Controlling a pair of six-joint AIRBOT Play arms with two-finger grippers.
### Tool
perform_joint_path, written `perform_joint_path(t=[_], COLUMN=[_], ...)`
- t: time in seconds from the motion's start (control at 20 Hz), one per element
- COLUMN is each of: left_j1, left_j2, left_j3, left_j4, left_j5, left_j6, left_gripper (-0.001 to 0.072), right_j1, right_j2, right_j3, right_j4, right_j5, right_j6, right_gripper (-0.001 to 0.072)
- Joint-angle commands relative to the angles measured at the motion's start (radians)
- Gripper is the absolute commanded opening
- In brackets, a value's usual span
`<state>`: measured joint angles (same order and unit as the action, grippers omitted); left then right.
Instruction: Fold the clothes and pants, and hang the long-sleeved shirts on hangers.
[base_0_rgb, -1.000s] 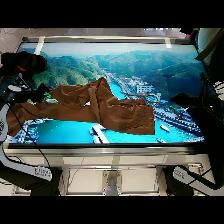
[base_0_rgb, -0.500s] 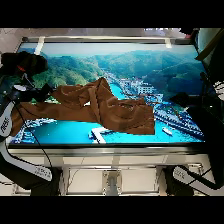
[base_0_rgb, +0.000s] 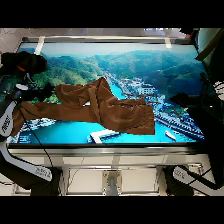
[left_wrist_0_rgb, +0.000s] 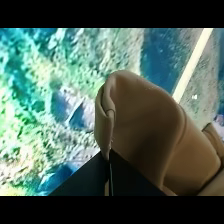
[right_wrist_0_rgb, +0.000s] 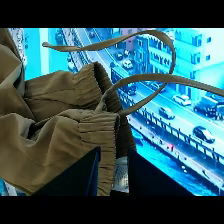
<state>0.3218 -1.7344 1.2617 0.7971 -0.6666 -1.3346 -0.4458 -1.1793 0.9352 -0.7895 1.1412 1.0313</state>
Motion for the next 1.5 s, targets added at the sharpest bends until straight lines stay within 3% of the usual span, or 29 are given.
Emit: perform_joint_path(t=[0.0,0.05,0.1,0.15,0.45,0.6,0.65,0.7,0.8,0.95,1.15,1.3,1.45], left_j1=[0.019,0.026,0.032,0.035,0.035,0.035,0.035,0.035,0.045,0.109,0.266,0.398,0.482], left_j2=[0.056,0.077,0.095,0.113,0.154,0.154,0.154,0.158,0.184,0.286,0.479,0.602,0.679], left_j3=[0.004,0.004,0.004,0.004,0.004,0.004,0.004,0.004,0.006,0.010,0.010,0.010,-0.015], left_j4=[-0.012,-0.012,-0.012,-0.012,-0.012,-0.012,-0.013,-0.013,-0.013,-0.013,-0.012,0.024,0.269], left_j5=[0.000,0.000,-0.001,-0.001,-0.026,-0.030,-0.031,-0.032,-0.034,-0.034,-0.079,-0.220,-0.434], left_j6=[0.011,0.014,0.014,0.014,0.015,0.014,0.014,0.014,0.014,0.014,0.014,0.015,0.014], left_gripper=[0.0010,0.0010,0.0010,0.0010,0.0010,0.0010,0.0010,0.0010,0.0010,0.0010,0.0009,0.0009,0.0009], right_j1=[0.024,0.045,0.075,0.106,0.264,0.300,0.305,0.305,0.292,0.224,0.078,-0.050,-0.135], right_j2=[-0.010,-0.026,-0.054,-0.089,-0.331,-0.385,-0.389,-0.389,-0.381,-0.342,-0.165,0.008,0.106], right_j3=[-0.021,-0.037,-0.048,-0.050,-0.029,0.013,0.031,0.051,0.119,0.272,0.372,0.372,0.371], right_j4=[-0.055,-0.049,-0.038,-0.026,0.069,0.116,0.116,0.119,0.111,0.058,-0.088,-0.137,-0.148], right_j5=[-0.008,-0.019,-0.034,-0.052,-0.148,-0.169,-0.182,-0.183,-0.134,0.089,0.237,0.277,0.340], right_j6=[0.000,0.000,0.000,0.000,-0.068,-0.110,-0.121,-0.150,-0.154,-0.149,-0.078,-0.071,-0.071], right_gripper=[0.0209,0.0232,0.0418,0.0475,0.0472,0.0421,0.0314,0.0023,0.0020,0.0019,0.0019,0.0019,0.0019])
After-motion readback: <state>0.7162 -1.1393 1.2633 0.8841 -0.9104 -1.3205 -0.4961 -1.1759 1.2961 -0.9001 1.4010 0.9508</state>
